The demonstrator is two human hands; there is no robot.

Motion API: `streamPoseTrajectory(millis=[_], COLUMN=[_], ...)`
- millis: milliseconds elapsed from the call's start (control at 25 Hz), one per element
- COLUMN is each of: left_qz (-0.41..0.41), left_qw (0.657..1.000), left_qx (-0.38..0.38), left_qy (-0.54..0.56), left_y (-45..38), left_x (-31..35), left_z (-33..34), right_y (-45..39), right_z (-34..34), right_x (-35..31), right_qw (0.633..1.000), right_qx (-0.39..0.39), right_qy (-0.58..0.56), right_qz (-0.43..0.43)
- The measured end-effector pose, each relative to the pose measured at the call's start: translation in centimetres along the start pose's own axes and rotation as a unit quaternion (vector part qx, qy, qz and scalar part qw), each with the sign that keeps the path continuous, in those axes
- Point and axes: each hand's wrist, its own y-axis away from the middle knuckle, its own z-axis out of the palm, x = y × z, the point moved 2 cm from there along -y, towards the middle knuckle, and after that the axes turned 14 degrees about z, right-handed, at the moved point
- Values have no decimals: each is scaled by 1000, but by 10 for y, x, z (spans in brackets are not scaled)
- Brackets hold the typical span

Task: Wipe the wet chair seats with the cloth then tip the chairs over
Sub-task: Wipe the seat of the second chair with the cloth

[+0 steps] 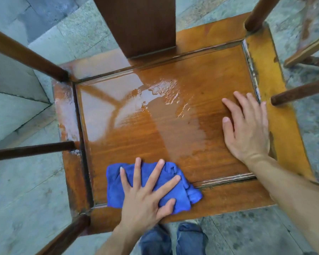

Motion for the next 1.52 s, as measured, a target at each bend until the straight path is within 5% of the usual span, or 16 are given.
streamPoseTrajectory(millis=[280,480,680,840,1000,1280,1520], left_qz=[21,-73,-111,-7,43,-205,-223], left_qw=[998,992,988,996,994,979,974], left_qx=[60,103,47,73,84,14,9], left_qy=[-14,-10,99,43,52,19,37], left_y=[-223,-386,-455,-413,-272,23,8], left_x=[-61,-84,-108,-88,-48,-46,-80], left_z=[-50,-80,-107,-90,-54,-9,-10], right_y=[1,-3,-8,-9,-8,-5,-3], right_z=[2,3,4,5,6,-3,-4], right_x=[1,1,5,11,13,3,-3], right_qw=[999,999,999,999,999,999,998], right_qx=[33,30,25,34,36,23,-27], right_qy=[-33,-17,20,13,0,20,62], right_qz=[16,34,28,28,41,32,11])
